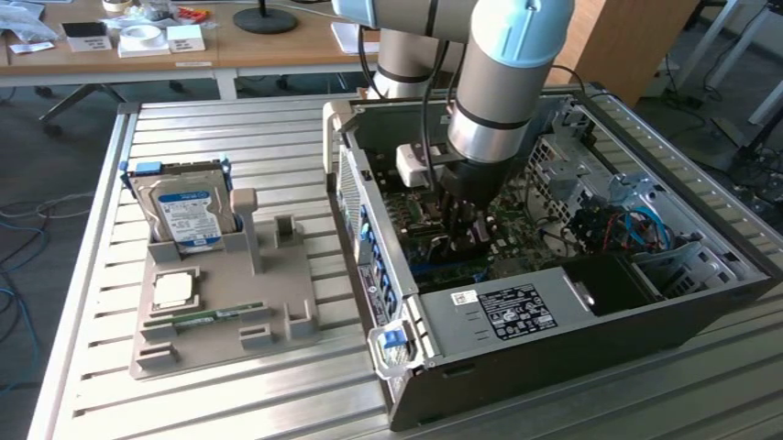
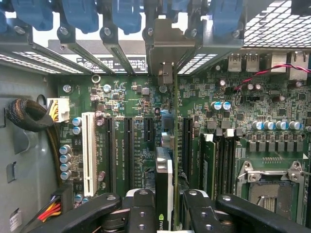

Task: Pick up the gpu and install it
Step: 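Insert the gpu into the slot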

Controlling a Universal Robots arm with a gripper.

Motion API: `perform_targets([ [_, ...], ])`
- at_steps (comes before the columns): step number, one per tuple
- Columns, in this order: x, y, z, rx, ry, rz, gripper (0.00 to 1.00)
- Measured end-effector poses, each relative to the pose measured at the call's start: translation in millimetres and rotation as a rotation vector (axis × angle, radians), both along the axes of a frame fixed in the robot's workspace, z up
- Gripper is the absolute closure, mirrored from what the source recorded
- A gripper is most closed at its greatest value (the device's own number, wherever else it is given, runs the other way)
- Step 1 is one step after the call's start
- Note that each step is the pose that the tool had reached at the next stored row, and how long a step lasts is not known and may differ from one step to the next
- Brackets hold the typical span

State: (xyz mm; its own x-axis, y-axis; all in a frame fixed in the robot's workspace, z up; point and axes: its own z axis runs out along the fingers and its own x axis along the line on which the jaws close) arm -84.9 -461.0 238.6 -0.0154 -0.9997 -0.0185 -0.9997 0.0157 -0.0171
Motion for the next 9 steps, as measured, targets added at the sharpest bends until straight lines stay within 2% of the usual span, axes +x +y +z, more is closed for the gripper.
perform_targets([
  [9,-1.0,0.0,-2.0,0.0,0.0,0.0,0.73],
])
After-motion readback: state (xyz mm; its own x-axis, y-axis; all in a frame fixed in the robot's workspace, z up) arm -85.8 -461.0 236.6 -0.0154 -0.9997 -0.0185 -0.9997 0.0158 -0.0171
